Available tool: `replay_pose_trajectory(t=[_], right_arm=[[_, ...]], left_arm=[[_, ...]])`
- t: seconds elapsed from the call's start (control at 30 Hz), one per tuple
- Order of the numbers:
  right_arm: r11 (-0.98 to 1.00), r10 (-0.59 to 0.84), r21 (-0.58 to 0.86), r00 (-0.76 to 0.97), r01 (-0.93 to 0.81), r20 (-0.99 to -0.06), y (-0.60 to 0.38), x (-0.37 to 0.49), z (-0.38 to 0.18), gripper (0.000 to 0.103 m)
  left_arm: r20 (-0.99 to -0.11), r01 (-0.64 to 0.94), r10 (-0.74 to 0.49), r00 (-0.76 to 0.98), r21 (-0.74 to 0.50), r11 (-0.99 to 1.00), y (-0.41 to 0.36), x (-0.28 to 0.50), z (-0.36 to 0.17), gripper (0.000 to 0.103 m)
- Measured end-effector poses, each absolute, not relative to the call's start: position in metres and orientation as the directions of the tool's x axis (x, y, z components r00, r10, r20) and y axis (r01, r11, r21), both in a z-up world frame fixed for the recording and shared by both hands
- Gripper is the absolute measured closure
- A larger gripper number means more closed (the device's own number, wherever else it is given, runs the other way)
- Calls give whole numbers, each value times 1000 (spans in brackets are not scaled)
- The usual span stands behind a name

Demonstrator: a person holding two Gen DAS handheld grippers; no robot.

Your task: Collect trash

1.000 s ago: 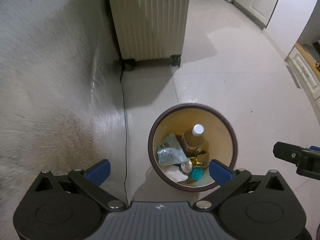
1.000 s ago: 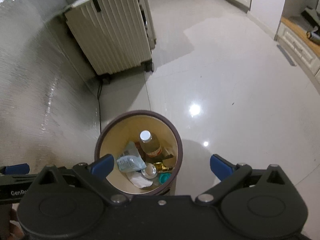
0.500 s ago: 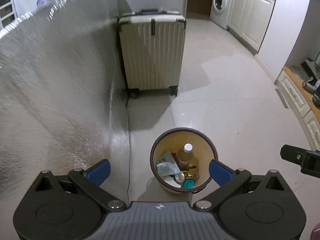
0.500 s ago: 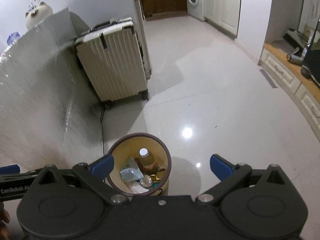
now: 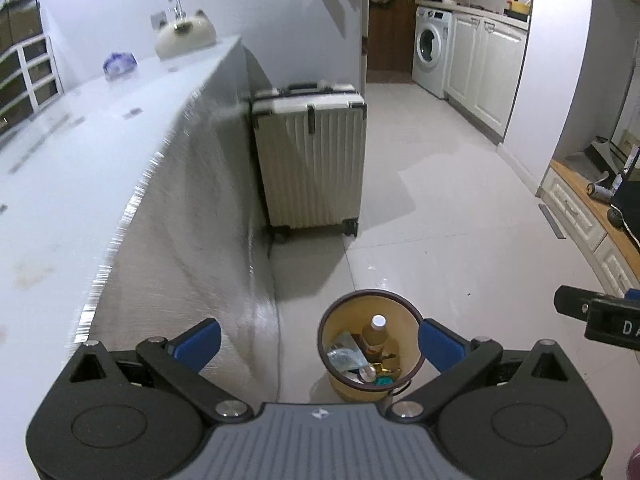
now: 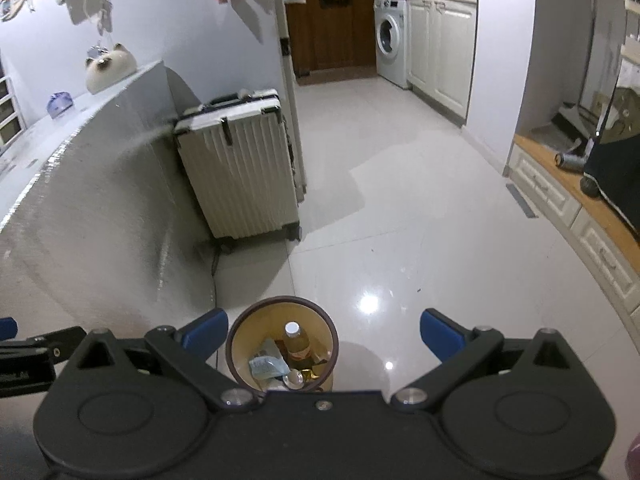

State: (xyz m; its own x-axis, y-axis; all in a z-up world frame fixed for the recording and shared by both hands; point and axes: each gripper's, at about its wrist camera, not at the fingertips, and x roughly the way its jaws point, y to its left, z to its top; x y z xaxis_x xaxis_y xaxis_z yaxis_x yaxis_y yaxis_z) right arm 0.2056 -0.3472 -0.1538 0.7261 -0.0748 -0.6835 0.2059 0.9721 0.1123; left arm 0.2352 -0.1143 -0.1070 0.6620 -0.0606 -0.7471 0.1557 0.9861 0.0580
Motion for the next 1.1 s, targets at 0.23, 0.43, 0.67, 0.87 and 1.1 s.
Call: replay_pose_trajectory(t=[0.23,0.43,0.67,0.87,1.1], right_arm=[[980,-72,93,745,177,-664,-326,174,-132,0],[984,-55,94,750,154,-659,-317,151,-121,0],[986,-53,86,755,144,-653,-309,130,-112,0],[990,-44,72,759,120,-650,-300,116,-103,0],[993,-48,54,762,108,-646,-293,108,-96,0]], left_arm=[[-711,131,-48,702,63,989,-87,204,-80,0],[-702,111,-37,711,61,992,-65,186,-68,0],[-724,82,-29,689,38,996,-44,174,-65,0],[-721,79,-24,693,42,996,-37,160,-56,0],[-727,99,-18,687,69,993,-40,148,-52,0]])
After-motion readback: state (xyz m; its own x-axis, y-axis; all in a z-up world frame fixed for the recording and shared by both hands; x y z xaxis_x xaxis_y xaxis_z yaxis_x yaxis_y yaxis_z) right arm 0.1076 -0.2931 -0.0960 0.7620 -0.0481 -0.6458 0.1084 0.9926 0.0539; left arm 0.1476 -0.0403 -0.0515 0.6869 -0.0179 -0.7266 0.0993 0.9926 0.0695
